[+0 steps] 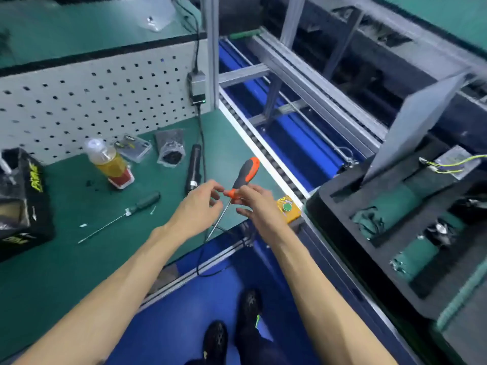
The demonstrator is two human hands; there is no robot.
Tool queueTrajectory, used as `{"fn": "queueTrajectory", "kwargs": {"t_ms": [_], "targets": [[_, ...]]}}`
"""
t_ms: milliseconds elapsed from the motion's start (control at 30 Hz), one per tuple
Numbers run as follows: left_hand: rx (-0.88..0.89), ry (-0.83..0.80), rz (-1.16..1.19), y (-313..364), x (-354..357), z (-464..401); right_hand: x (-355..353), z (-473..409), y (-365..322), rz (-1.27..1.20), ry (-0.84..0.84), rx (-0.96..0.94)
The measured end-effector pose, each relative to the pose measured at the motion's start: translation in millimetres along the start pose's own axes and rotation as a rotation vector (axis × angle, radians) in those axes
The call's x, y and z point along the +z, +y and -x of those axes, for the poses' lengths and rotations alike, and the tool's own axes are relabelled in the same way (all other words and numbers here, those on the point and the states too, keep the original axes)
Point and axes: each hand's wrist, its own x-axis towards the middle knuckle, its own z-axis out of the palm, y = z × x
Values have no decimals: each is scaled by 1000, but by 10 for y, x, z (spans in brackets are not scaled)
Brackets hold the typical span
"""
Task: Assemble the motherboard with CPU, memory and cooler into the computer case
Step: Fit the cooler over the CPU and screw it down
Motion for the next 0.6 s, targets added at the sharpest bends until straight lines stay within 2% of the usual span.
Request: {"fn": "queueTrajectory", "kwargs": {"t_ms": [267,433,600], "targets": [[323,-285,17,1147,1049,88,-1270,1300,1,-409,462,-187],[538,-469,-3,2026,1900,456,-2114,2278,161,-561,721,-293],[701,-604,-39,2877,2700,1001,-2864,3272,408,-577,873,-417]]}}
